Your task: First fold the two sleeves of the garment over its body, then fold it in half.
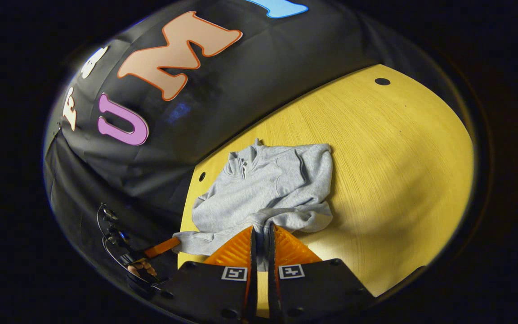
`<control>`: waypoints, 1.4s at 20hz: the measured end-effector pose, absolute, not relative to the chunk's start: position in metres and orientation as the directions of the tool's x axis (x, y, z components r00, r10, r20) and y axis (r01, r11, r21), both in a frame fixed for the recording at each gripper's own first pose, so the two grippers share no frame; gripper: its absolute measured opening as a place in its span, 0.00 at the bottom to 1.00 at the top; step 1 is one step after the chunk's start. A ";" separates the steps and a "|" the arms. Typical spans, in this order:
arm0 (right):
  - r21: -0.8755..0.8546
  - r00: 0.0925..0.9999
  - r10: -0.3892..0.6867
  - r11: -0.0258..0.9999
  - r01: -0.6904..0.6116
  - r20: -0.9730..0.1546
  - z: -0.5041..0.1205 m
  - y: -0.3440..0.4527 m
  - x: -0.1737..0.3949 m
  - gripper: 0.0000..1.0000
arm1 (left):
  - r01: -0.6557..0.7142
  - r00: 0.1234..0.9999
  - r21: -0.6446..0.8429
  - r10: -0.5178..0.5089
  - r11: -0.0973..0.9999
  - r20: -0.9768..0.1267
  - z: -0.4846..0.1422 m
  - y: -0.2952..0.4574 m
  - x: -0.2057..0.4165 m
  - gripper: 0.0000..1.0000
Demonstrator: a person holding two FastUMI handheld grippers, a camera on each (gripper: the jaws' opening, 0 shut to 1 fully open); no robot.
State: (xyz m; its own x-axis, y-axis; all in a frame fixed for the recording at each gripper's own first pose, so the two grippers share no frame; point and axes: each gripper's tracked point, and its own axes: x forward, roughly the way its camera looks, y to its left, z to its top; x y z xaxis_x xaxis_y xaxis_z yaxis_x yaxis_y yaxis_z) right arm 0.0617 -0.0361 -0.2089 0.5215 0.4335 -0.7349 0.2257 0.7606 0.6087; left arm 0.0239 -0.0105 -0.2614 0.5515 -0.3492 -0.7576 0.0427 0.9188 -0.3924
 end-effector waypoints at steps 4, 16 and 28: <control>0.612 0.502 0.425 0.733 0.297 -0.753 -0.230 -0.038 0.088 0.11 | 0.034 0.524 -0.393 -0.351 0.919 -0.776 -0.276 -0.019 0.052 0.00; 0.599 0.487 0.393 0.696 0.395 -0.780 -0.278 -0.035 0.133 0.25 | -0.149 0.424 -0.430 -0.335 0.890 -0.841 -0.315 -0.029 0.093 0.04; 0.493 0.819 0.143 0.850 0.186 -0.555 -0.177 -0.069 0.167 0.96 | -0.066 0.847 -0.261 -0.084 0.963 -0.524 -0.192 0.018 0.146 0.96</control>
